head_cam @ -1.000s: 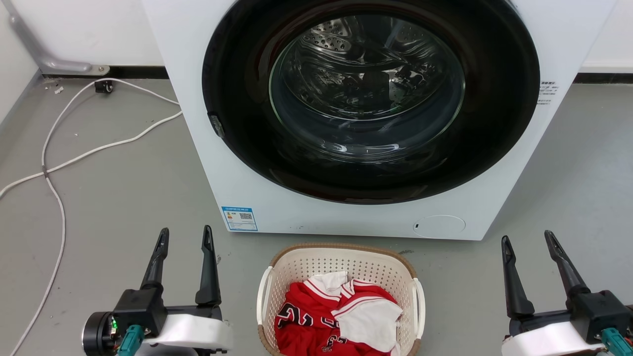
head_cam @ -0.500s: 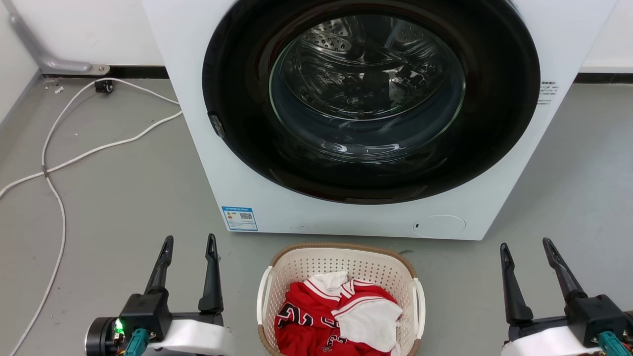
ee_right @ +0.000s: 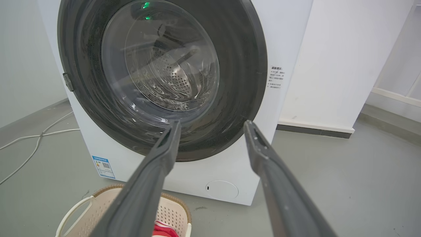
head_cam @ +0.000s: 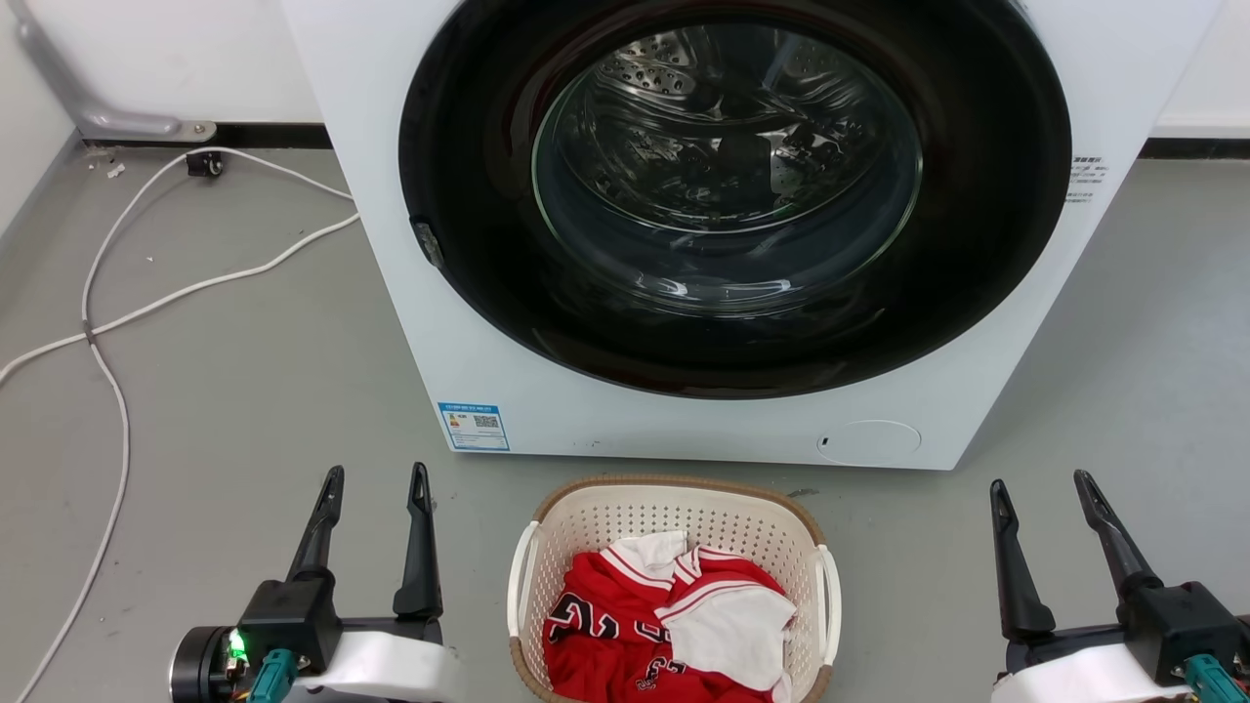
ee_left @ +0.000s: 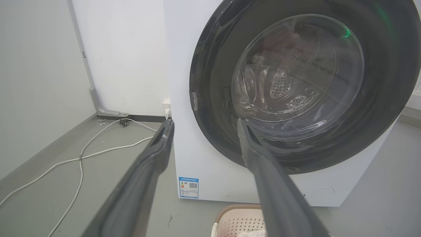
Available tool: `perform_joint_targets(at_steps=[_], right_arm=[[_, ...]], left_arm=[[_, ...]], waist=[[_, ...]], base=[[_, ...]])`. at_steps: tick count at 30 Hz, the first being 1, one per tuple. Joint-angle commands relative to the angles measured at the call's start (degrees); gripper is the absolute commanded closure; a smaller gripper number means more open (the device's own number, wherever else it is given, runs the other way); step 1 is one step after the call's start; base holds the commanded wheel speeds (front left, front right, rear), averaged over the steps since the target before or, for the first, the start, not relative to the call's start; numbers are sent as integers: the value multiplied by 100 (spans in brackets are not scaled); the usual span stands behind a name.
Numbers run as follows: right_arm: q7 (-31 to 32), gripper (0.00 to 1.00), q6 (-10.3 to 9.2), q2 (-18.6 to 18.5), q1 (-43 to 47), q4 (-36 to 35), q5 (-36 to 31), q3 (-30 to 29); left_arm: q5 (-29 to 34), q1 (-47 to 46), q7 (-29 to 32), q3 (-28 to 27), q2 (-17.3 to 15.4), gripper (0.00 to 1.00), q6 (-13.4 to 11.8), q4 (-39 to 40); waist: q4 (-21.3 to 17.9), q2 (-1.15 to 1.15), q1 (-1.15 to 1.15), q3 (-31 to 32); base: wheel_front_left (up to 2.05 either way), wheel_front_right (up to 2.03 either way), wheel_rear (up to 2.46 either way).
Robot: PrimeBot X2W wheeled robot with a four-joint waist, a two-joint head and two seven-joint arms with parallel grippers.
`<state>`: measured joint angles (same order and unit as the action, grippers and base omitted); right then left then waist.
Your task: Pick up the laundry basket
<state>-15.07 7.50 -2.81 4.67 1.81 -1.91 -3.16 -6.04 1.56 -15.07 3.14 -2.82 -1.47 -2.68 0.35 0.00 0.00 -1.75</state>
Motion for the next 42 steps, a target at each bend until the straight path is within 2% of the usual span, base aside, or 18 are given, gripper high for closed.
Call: perform_joint_targets(at_steps=[1,7,16,22,23,26,27,36,42], right_arm=[[-16,0,-2,-13,-15,-8,57,0],[-16,0,-3,-13,-360,-61,3,127],[-15,0,-3,-11,-1369,490,-318,467],[-15,0,-3,-9,-2233,1301,-545,658],[-15,0,-3,-9,-2594,1768,-649,734],[-15,0,-3,-10,-2957,2303,-723,793],[-16,0,-3,-7,-3303,2915,-766,851],[-15,0,-3,-7,-4181,4193,-700,1099],[-15,0,-4,-6,-4554,4757,-588,1279]], left_arm=[[2,11,-16,-13,-11,0,8,13],[32,-356,-16,-148,-10,0,108,-13],[146,-1472,-16,-319,-14,0,562,-675],[191,-2296,-16,-329,-119,0,782,-1544],[195,-2711,-16,-254,-197,0,837,-2121],[166,-3089,-15,-158,-260,0,864,-2568],[106,-3410,-16,-57,-315,0,881,-2965],[-73,-4184,-16,422,-503,0,887,-4166],[-201,-4543,-16,733,-575,0,889,-4688]], waist=[[-3,0,0,-15],[-39,0,0,-426],[-21,0,0,-1507],[-116,0,0,-2316],[-135,0,0,-2666],[-165,0,0,-2980],[-215,0,0,-3227],[-357,0,0,-3951],[-403,0,0,-4351]], base=[[0,0,0],[0,0,0],[0,0,0],[0,0,0],[0,0,0],[0,0,0],[0,0,0],[0,0,0],[0,0,0]])
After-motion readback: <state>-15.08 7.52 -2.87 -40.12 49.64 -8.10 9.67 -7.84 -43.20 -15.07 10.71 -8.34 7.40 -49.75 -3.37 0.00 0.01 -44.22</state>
